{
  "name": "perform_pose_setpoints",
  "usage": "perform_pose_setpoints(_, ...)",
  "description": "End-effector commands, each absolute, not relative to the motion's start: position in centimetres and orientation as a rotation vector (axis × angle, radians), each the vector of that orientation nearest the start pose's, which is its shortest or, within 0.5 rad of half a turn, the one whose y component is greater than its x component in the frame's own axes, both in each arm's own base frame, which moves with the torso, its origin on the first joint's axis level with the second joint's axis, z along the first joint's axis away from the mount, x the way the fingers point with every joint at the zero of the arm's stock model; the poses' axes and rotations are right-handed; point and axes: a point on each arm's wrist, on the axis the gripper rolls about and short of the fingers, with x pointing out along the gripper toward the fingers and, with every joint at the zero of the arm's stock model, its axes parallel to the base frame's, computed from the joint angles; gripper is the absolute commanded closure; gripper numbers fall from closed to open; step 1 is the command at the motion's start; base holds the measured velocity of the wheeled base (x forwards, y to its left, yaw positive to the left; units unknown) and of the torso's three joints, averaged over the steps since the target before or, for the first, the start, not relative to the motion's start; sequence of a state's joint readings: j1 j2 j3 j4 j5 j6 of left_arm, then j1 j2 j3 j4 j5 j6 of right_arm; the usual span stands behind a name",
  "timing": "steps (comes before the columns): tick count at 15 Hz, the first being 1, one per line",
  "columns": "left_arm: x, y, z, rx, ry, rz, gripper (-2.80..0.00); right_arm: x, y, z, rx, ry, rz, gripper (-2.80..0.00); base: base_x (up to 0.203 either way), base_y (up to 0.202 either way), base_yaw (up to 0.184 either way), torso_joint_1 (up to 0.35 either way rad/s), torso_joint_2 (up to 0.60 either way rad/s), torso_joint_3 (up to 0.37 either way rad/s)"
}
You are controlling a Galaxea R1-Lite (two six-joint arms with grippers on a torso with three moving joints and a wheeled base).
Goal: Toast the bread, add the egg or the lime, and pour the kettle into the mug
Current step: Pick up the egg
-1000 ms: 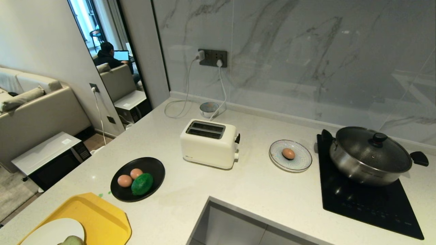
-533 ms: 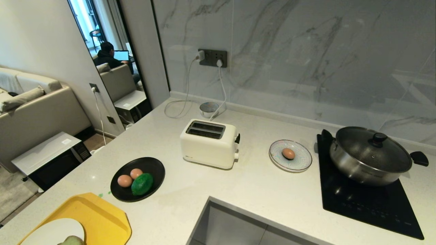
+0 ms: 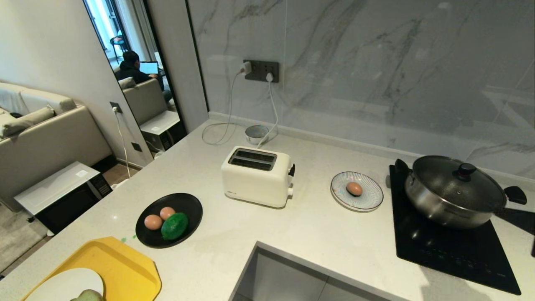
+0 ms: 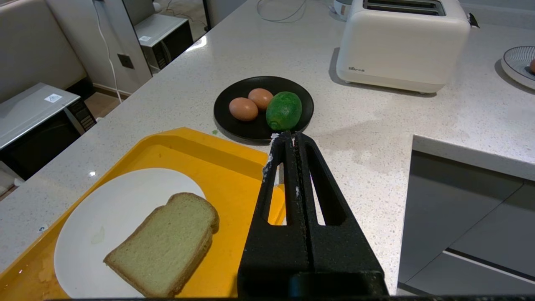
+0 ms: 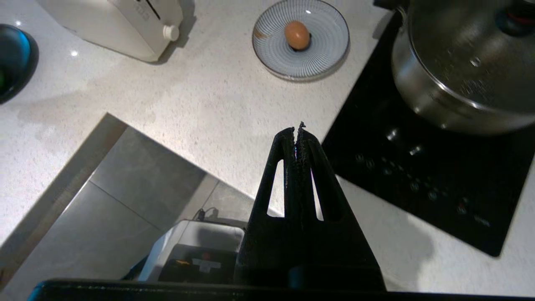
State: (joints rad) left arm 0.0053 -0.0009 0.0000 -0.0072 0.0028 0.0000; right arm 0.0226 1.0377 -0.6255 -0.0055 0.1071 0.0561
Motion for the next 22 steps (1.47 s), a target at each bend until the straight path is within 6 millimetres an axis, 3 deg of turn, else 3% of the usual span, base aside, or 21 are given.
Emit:
perform_pose_setpoints(1, -2.3, 0.0, 7.6, 0.0, -0.009, 0.009, 0.0, 19.0, 1.0, 20.6, 0.081, 0.531, 0.171, 0.0, 0.0, 0.0, 0.0, 0.0, 0.0, 0.0)
perform_pose_setpoints(4, -2.3, 0.0, 7.6, 0.0, -0.009, 0.009, 0.0, 21.9, 1.3, 21.6, 0.079, 0.509, 0.268, 0.0, 0.0, 0.0, 0.0, 0.0, 0.0, 0.0)
perform_pose_setpoints(10, -2.3, 0.0, 7.6, 0.0, -0.009, 0.009, 0.0, 22.5, 1.4, 22.4, -0.108, 0.464, 0.321, 0.0, 0.0, 0.0, 0.0, 0.0, 0.0, 0.0)
perform_pose_setpoints(13, -2.3, 0.0, 7.6, 0.0, -0.009, 0.009, 0.0, 23.3, 1.4, 21.5, -0.213, 0.574, 0.361, 0.0, 0.0, 0.0, 0.0, 0.0, 0.0, 0.0)
perform_pose_setpoints(21, -2.3, 0.0, 7.6, 0.0, -0.008, 0.009, 0.0, 31.3, -0.9, 20.4, -0.248, 0.759, 0.338, 0.0, 0.0, 0.0, 0.0, 0.0, 0.0, 0.0)
perform_pose_setpoints(22, -2.3, 0.0, 7.6, 0.0, -0.009, 0.009, 0.0, 32.0, -1.0, 20.0, -0.242, 0.768, 0.337, -2.8, 0.0, 0.0, 0.0, 0.0, 0.0, 0.0)
